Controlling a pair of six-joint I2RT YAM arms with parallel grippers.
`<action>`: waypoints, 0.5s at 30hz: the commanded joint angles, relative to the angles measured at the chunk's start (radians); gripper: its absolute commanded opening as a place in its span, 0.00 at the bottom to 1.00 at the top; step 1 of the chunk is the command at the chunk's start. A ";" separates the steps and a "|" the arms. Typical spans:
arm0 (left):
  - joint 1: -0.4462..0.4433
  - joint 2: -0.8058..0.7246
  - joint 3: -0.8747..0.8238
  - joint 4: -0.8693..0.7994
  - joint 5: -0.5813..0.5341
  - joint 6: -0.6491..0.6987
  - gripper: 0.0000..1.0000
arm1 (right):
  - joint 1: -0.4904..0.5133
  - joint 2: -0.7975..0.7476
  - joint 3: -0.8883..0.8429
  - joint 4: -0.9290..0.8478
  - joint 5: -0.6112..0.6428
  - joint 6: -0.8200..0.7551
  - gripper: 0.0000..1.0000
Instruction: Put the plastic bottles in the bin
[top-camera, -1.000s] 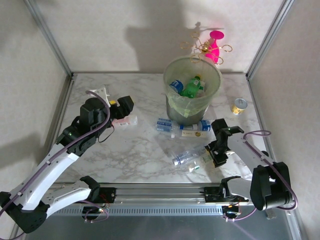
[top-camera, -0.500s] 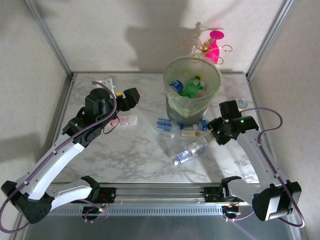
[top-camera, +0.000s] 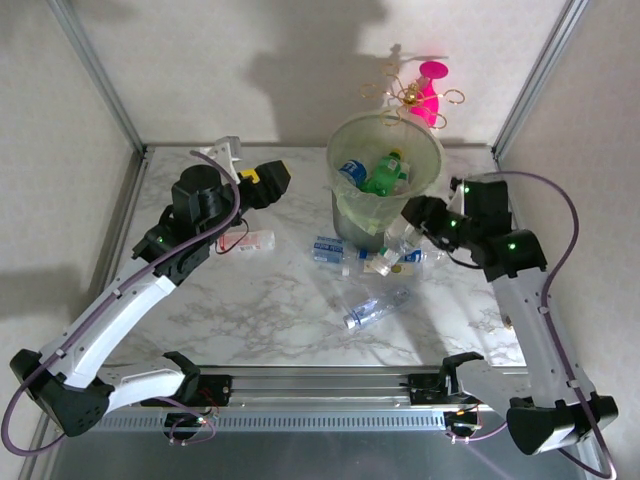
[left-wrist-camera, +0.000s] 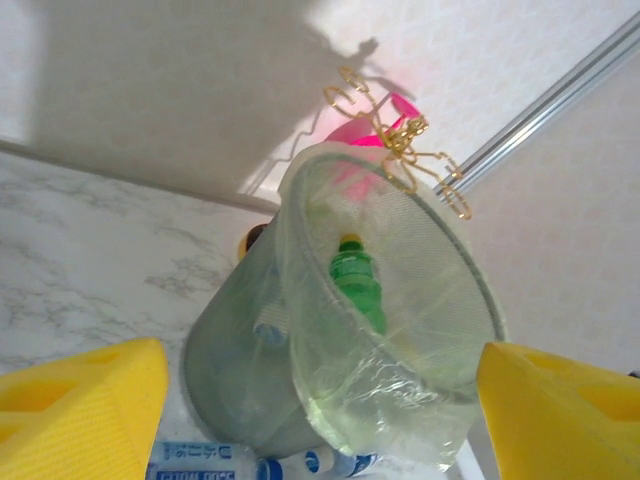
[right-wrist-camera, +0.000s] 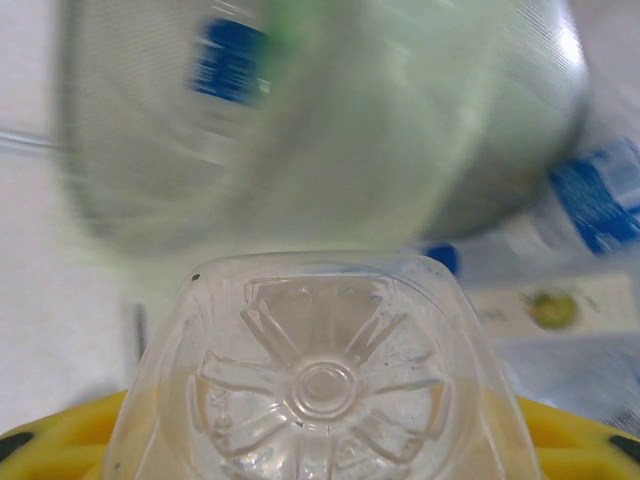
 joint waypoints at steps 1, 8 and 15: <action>-0.006 -0.004 0.036 0.068 0.033 -0.009 0.80 | -0.005 0.054 0.146 0.130 -0.057 -0.065 0.39; -0.007 0.011 0.037 0.058 0.019 -0.006 0.80 | -0.019 0.306 0.488 0.174 0.118 -0.033 0.38; -0.006 0.002 0.052 -0.010 -0.003 0.018 0.80 | -0.048 0.681 0.948 -0.119 0.318 -0.076 0.32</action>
